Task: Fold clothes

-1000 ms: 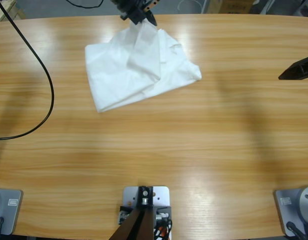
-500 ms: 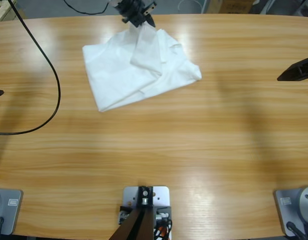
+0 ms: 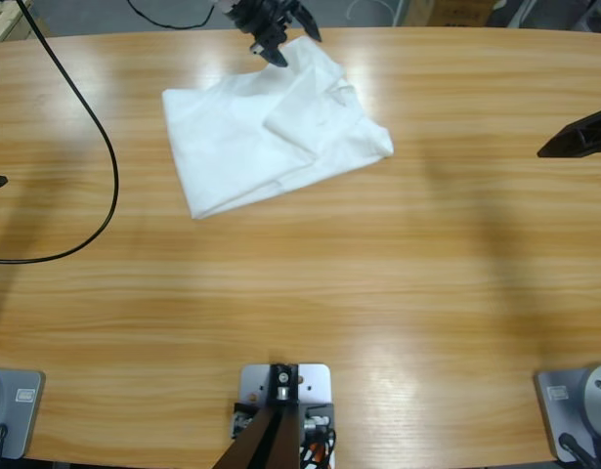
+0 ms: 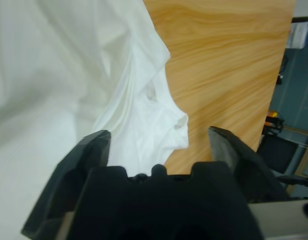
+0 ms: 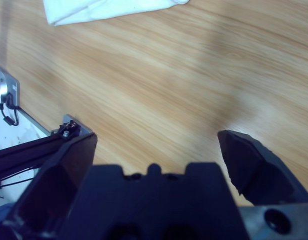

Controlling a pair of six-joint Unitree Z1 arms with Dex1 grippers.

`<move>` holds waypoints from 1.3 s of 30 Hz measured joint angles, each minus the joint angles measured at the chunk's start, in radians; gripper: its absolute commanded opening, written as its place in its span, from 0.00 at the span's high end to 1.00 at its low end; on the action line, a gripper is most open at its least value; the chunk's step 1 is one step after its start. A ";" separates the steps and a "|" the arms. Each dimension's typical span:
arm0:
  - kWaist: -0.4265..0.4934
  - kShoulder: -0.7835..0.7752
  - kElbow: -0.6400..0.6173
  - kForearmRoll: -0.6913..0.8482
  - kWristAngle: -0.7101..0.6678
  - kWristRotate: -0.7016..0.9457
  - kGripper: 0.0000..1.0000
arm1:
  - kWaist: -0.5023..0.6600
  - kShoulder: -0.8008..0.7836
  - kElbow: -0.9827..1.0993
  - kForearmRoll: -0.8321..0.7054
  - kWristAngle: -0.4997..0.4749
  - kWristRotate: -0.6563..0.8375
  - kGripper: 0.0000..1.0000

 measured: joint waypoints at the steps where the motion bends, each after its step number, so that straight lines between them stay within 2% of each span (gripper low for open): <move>1: 0.000 0.000 0.000 0.015 -0.002 0.000 0.00 | 0.002 0.000 0.000 0.000 0.002 0.000 0.00; 6: 0.018 0.000 0.000 0.197 -0.024 0.021 0.00 | 0.008 0.000 0.002 0.000 0.004 0.000 0.00; 12: 0.020 -0.046 0.000 0.383 0.038 0.083 0.00 | 0.008 -0.002 0.011 0.000 0.004 0.000 0.00; 24: 0.020 -0.130 0.000 0.409 0.147 0.115 0.00 | 0.008 -0.023 0.026 -0.003 0.004 0.000 0.00; 29: 0.012 -0.237 0.000 0.413 0.250 0.193 0.00 | 0.008 -0.024 0.035 -0.012 0.004 0.000 0.00; 34: 0.005 -0.344 0.000 0.416 0.284 0.227 0.00 | 0.008 -0.024 0.046 -0.025 0.004 0.000 0.00; 36: 0.005 -0.390 0.064 0.415 0.286 0.234 0.00 | 0.008 -0.024 0.048 -0.030 0.004 0.000 0.00; 39: 0.013 -0.530 0.407 0.275 0.288 0.234 0.00 | 0.010 -0.024 0.050 -0.031 0.004 0.000 0.00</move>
